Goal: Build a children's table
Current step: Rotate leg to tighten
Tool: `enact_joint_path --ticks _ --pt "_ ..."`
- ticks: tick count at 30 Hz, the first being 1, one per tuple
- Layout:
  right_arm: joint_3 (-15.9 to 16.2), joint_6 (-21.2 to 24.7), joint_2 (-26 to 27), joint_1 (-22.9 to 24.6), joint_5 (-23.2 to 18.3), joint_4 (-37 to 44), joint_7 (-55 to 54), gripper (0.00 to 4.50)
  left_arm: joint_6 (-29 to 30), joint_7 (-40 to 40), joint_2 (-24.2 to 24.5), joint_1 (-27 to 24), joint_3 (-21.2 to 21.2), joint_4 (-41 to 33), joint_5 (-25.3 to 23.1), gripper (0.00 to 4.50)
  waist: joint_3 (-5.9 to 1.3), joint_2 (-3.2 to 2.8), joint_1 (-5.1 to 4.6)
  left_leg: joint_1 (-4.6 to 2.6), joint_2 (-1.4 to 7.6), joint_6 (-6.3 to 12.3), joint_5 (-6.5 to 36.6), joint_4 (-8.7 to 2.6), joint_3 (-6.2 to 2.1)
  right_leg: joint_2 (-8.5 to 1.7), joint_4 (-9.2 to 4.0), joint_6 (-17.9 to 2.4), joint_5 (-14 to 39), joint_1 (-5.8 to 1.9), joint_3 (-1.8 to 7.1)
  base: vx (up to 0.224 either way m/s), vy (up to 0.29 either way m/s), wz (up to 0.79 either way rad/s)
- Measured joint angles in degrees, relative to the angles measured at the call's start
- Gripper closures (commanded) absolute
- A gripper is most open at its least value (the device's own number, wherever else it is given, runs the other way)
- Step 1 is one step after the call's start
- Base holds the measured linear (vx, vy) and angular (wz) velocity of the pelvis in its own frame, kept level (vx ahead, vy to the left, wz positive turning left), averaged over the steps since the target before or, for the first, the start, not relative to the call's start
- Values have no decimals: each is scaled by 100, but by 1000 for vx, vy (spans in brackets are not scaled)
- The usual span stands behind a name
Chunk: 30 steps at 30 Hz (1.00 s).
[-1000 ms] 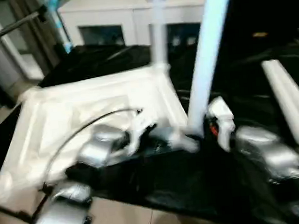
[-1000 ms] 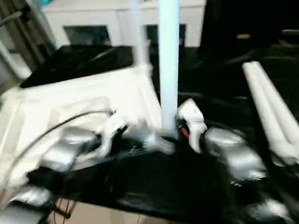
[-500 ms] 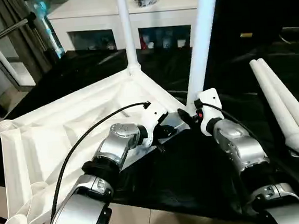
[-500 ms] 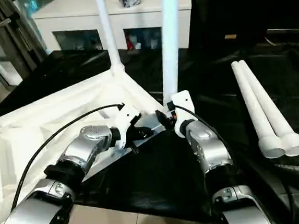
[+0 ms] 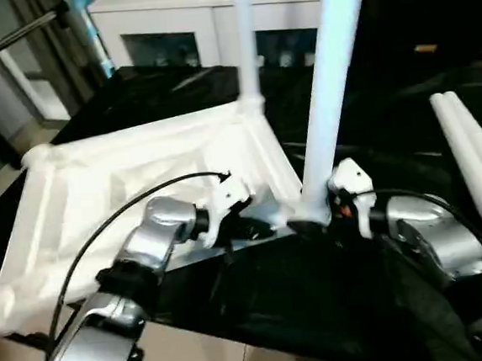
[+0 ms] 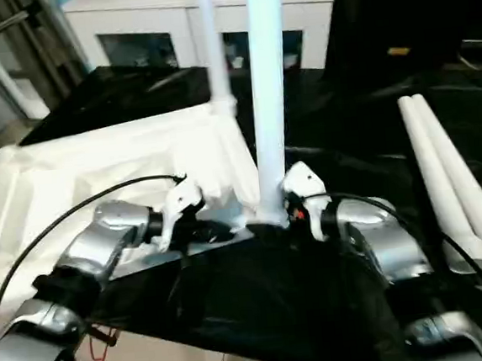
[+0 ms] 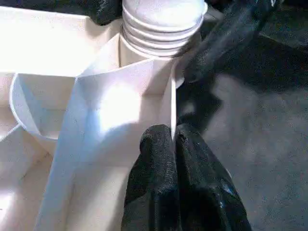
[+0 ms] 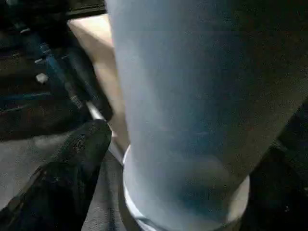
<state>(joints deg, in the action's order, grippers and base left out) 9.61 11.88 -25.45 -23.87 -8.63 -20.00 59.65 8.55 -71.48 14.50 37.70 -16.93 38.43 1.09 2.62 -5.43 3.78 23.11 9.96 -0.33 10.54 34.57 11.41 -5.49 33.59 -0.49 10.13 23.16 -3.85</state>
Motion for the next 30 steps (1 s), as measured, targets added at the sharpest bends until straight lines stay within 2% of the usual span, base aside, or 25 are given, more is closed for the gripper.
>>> enact_joint_path --ticks 4,13,15,18,20,27,29,30 --pt "80 204 -178 171 -182 382 467 57 23 -431 187 -118 -106 -157 36 450 2 3 58 -14 0 -24 10 25 1 -1 37 1 0 -6 13 0 0 0" --pt "146 493 -198 234 -296 638 641 133 55 -559 228 -131 -169 -195 33 450 2 3 61 -24 0 -22 5 27 3 -1 56 2 -1 -11 21 0 0 0" --pt "107 523 -100 293 -288 634 478 151 7 -404 163 -134 -161 -156 6 450 0 0 79 -24 1 -23 5 27 3 -1 54 2 -1 -12 20 0 0 0" --pt "-118 535 103 236 -178 430 -177 175 -47 212 -77 -8 -83 63 -112 450 -3 -3 96 -30 -1 -22 4 33 5 -2 53 2 -1 -19 24 0 0 0" --pt "-228 503 322 98 -17 164 -780 184 13 654 -242 141 -26 280 -187 450 -1 0 59 -49 -3 -23 4 34 6 -2 52 3 0 -35 28 0 0 0" --pt "-727 634 1363 -625 398 -920 -3403 189 321 2338 -1046 552 319 1019 -250 450 3 16 -187 -117 -9 -27 4 21 4 -2 32 57 32 -94 31 0 0 0" --pt "-818 568 1561 -761 476 -1138 -3872 120 314 2619 -1184 579 396 1123 -246 450 -2 9 -214 -122 -10 -27 4 11 1 -2 20 57 32 -102 27 0 0 0" --pt "-830 521 1595 -764 489 -1167 -3933 120 308 2634 -1203 579 423 1136 -246 450 -3 13 -215 -124 -11 -27 4 4 1 -1 16 57 32 -103 26 0 0 0"
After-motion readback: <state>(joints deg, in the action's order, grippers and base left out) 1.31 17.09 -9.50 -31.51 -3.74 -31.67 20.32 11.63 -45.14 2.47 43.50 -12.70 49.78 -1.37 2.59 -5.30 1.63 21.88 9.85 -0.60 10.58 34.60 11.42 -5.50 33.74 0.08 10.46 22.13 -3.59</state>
